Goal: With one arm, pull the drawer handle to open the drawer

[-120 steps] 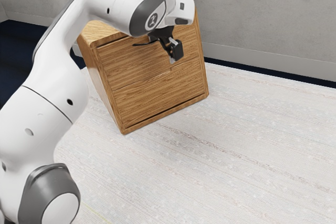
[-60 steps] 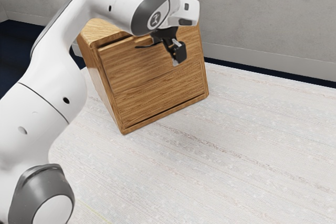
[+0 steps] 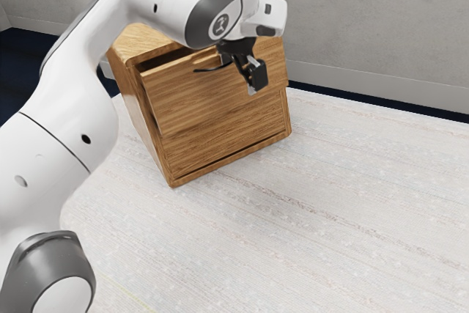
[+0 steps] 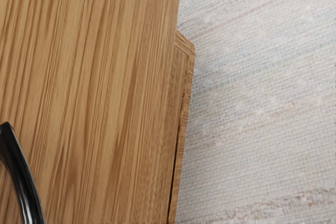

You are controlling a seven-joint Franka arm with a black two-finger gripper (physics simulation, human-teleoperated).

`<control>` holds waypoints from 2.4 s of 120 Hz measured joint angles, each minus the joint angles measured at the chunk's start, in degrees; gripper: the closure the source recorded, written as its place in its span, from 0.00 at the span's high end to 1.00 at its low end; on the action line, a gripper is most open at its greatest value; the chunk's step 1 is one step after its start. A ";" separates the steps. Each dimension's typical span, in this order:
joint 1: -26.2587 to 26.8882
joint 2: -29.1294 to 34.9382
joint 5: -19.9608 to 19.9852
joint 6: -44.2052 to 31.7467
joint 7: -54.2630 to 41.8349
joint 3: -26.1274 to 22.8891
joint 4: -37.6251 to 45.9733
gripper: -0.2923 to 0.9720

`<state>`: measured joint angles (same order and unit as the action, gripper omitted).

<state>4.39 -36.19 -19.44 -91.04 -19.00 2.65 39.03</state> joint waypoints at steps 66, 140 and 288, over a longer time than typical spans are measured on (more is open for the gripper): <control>1.18 4.94 0.16 -0.13 0.08 -0.04 7.33 0.77; 4.54 9.77 -0.05 -0.43 1.16 0.05 13.85 0.75; 10.21 16.86 -0.26 -1.35 5.47 0.43 24.54 0.74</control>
<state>14.60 -19.32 -19.70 -92.38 -13.53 3.08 63.57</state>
